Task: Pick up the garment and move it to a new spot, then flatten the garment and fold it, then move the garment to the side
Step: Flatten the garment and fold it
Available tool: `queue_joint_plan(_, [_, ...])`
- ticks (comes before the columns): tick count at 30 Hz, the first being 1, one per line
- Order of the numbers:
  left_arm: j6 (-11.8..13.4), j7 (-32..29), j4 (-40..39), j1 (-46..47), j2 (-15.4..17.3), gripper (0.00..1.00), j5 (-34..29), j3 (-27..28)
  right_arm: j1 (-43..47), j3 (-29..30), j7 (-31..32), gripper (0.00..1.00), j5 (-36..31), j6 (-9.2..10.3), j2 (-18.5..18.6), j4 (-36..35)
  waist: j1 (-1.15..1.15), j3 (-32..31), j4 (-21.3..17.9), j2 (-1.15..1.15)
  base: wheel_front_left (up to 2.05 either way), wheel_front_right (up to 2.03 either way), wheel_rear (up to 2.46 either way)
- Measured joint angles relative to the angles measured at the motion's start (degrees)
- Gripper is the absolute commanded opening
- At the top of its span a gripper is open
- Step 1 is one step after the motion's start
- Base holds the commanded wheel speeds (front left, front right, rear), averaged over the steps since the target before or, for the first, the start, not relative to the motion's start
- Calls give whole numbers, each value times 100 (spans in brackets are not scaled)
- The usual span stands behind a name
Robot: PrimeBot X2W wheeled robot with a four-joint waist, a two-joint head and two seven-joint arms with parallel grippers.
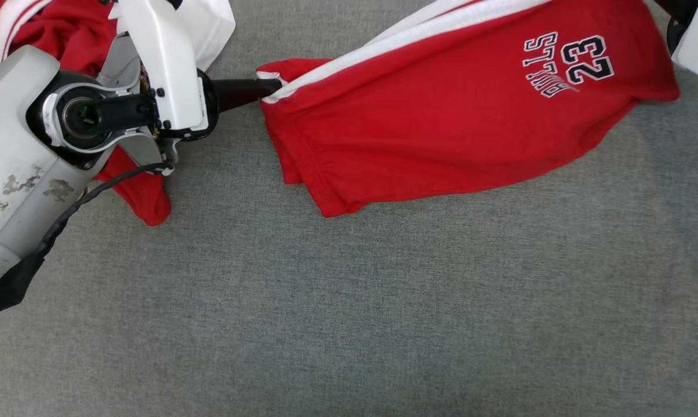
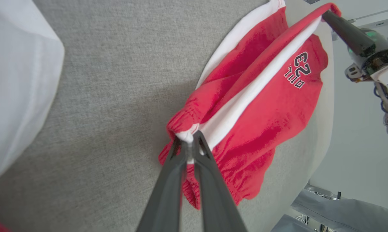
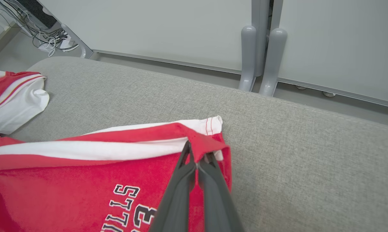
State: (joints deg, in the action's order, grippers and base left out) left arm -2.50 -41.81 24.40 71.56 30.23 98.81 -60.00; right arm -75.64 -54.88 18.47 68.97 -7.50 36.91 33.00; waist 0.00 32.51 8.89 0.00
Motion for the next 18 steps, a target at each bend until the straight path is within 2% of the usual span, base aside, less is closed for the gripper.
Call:
queue_joint_plan(1, [-18,24,62,22,-54,0,-15,-1,-68,-3,0,0,-5,0,-49,112,0,57,22,0,0,0,0])
queue_joint_plan(2, [-54,45,124,36,-97,0,-45,2,-120,-18,-2,22,-11,0,-93,192,0,104,41,0,0,0,0])
queue_joint_plan(3, [-64,68,182,44,-145,5,-54,-1,-156,-31,-27,42,-46,0,-137,282,0,144,59,0,0,0,0])
queue_joint_plan(4, [-92,124,259,46,-186,53,-80,3,-176,-49,-36,90,-56,0,-189,375,0,173,76,0,0,0,0])
queue_joint_plan(5, [-100,153,327,46,-226,100,-99,10,-186,-65,-48,100,-55,0,-248,453,0,187,91,0,0,0,0])
queue_joint_plan(11, [-157,257,667,53,-323,100,-172,24,-182,-105,-620,100,-71,1,-416,692,0,12,87,0,0,0,0])
queue_joint_plan(18, [-381,731,770,12,-193,100,-463,34,227,-205,-1982,100,-190,1,-442,670,0,-493,24,0,0,0,0])
